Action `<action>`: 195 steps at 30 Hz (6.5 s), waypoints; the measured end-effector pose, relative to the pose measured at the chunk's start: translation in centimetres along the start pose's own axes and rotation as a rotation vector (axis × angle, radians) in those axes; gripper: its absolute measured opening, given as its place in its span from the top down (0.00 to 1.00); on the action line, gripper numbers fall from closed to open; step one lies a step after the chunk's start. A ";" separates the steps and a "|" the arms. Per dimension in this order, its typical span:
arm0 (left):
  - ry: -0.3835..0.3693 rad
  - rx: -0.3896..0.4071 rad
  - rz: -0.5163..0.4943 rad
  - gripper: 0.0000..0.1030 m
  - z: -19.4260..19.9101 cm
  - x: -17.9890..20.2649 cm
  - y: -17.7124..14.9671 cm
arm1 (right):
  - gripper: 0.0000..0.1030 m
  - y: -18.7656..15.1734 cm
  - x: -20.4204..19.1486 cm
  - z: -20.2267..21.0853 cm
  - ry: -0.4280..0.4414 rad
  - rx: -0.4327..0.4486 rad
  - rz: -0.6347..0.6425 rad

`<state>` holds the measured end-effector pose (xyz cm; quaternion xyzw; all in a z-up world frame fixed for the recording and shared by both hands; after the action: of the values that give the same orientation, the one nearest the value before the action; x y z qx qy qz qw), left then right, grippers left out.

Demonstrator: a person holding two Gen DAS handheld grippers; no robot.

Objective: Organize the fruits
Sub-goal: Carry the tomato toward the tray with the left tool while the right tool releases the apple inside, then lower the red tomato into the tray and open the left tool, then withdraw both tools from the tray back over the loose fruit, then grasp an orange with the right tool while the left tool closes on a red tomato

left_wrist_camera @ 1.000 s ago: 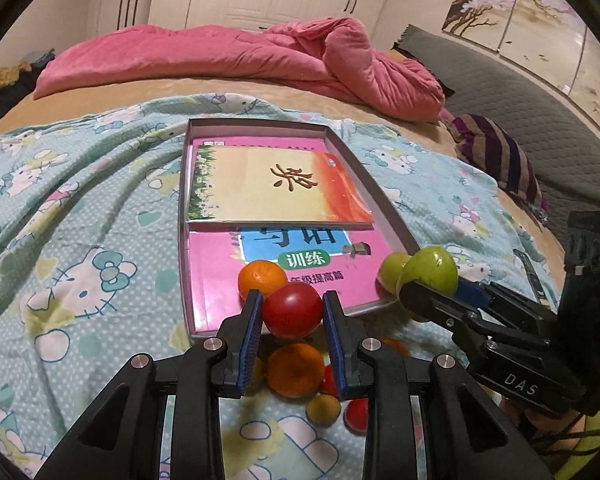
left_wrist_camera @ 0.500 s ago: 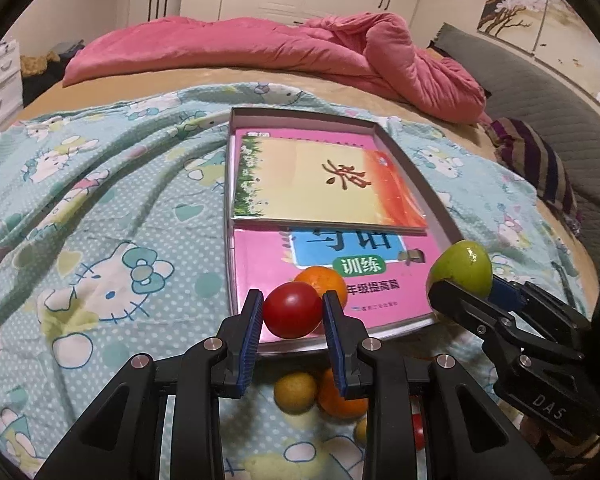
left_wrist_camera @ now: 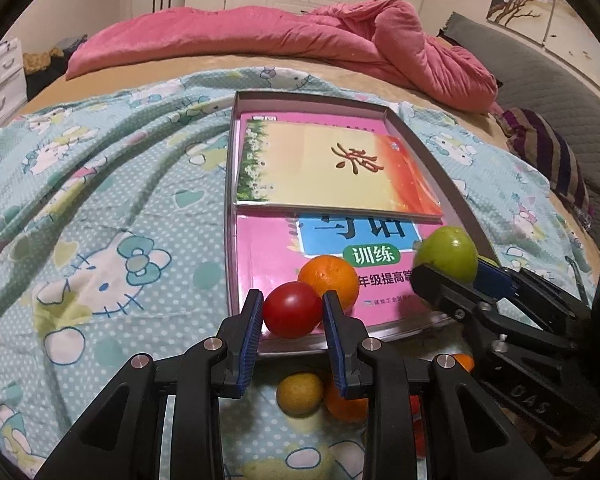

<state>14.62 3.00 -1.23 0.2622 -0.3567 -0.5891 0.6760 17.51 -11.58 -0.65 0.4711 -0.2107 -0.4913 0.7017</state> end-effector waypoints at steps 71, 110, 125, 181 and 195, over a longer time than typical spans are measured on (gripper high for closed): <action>-0.042 0.032 0.037 0.48 1.4 0.0 0.2 | 0.38 0.0 -0.1 3.8 -0.006 0.047 0.065; -0.100 0.059 -0.005 0.30 6.1 1.3 -1.6 | 0.22 -0.8 0.1 7.4 -0.036 0.069 0.125; -0.190 -0.003 -0.092 0.30 6.8 3.8 -4.2 | 0.22 -2.1 1.4 8.4 -0.059 0.028 0.106; -0.246 -0.117 -0.150 0.70 3.0 8.2 -6.8 | 0.61 -3.6 3.0 5.4 0.122 -0.098 -0.074; -0.271 -0.107 -0.107 0.70 4.4 6.8 -6.0 | 0.67 -3.6 2.5 5.3 0.110 -0.104 -0.024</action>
<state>7.83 -4.45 -1.99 0.1626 -0.3984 -0.6726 0.6021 12.85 -16.48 -1.71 0.4629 -0.1404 -0.4834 0.7296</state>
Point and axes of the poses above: each gripper's, at about its wrist camera, not at the fingertips, and z roughly against the way its jaws point, x to its right, y to its top, the point moved 1 cm from there along -z, roughly the way its jaws point, and after that the axes turned 15 degrees about x, right-handed, at the moved point
